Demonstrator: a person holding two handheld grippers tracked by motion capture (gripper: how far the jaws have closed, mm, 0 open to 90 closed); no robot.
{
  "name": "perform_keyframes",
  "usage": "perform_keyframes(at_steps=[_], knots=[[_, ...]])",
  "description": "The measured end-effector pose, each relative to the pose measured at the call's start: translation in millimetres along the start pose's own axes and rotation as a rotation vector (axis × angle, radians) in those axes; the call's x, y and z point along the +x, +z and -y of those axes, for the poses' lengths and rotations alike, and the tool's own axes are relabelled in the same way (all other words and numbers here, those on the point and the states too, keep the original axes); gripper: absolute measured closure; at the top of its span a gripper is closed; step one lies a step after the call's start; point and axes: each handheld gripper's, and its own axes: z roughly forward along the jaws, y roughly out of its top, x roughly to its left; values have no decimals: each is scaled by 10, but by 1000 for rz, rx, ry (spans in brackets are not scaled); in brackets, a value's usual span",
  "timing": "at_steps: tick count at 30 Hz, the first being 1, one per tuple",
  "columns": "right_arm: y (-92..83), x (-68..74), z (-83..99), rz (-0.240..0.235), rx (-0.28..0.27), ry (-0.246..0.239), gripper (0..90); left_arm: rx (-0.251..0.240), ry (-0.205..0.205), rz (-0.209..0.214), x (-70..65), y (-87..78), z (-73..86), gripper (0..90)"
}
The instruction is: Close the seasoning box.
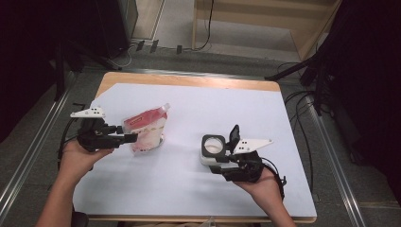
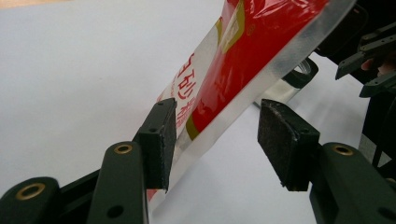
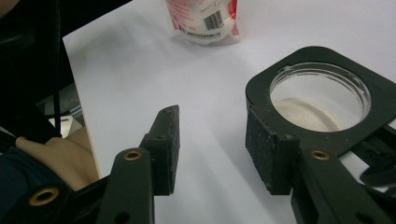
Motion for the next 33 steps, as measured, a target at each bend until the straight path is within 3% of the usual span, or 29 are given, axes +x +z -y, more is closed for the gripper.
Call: perform_keyframes(at_steps=[14,17,19,21,26,28,33], knots=[[-267,-77,122,27,-9,35,622,12,-3,-23,111,-251,104,501],[-315,-98,142,35,-11,40,642,3,-18,-32,150,-291,119,490],[-368,-123,151,40,-22,51,667,-10,-53,-30,198,-316,129,482],[-419,-158,150,40,-34,74,718,-17,-73,-61,235,-297,151,463],[-466,-217,139,64,-27,71,832,9,-84,-105,294,-195,172,449],[-482,-267,134,72,-26,82,858,16,-102,-99,318,-149,172,449],[-530,-383,140,95,-37,130,900,21,-91,-121,316,-82,161,450]])
